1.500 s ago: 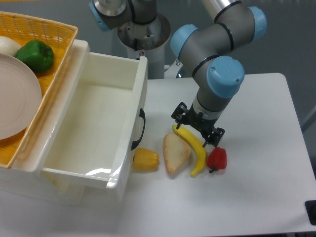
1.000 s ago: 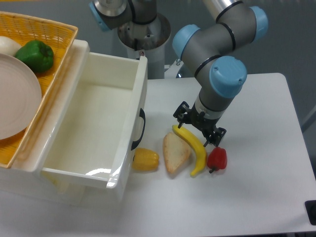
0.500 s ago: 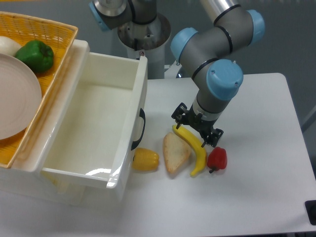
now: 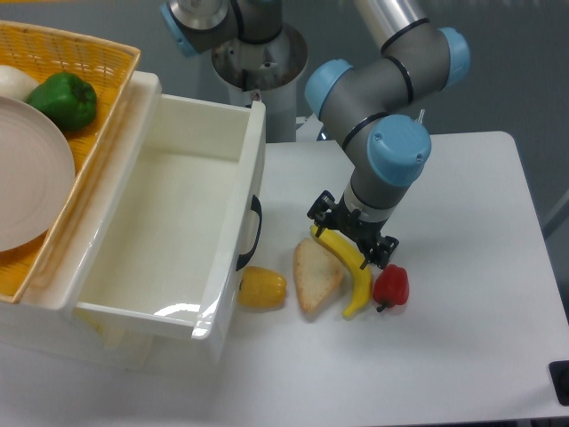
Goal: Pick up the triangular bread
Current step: 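Move the gripper over the triangular bread slice and lower it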
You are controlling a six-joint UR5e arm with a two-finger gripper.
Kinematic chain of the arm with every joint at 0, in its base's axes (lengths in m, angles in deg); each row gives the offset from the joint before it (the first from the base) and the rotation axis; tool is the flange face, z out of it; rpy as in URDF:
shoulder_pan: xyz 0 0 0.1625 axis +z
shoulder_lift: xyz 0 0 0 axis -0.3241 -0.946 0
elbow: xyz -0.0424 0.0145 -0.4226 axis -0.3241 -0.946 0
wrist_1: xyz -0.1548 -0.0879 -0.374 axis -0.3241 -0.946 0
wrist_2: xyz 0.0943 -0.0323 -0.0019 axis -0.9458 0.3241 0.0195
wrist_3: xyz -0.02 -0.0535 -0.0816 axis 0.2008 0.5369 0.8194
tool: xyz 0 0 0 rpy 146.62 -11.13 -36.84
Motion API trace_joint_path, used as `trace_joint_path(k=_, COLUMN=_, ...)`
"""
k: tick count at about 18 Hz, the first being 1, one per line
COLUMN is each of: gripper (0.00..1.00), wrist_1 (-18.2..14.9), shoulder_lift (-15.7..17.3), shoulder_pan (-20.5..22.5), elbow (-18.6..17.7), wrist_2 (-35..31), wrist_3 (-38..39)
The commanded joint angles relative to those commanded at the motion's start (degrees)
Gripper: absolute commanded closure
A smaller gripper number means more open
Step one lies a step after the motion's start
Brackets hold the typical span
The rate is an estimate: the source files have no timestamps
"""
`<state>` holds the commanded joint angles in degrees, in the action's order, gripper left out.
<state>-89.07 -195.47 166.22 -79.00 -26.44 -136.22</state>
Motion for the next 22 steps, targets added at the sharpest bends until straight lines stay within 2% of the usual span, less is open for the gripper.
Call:
trace_joint_path(k=9, gripper=0.00, wrist_1=0.00, shoulder_lift=-2.81, shoulder_pan=-1.14, elbow=-0.09, wrist_2=1.93, wrist_3=1.75)
trace_joint_path(k=13, gripper=0.00, wrist_1=2.37, shoulder_lift=-4.92, shoulder_pan=-2.11, elbow=-0.09, wrist_2=2.73, wrist_3=1.93)
trace_joint_path(k=22, gripper=0.00, wrist_1=3.78, shoulder_lift=-8.00, shoulder_pan=-3.60, elbow=0.70, wrist_2=2.28, wrist_3=2.11)
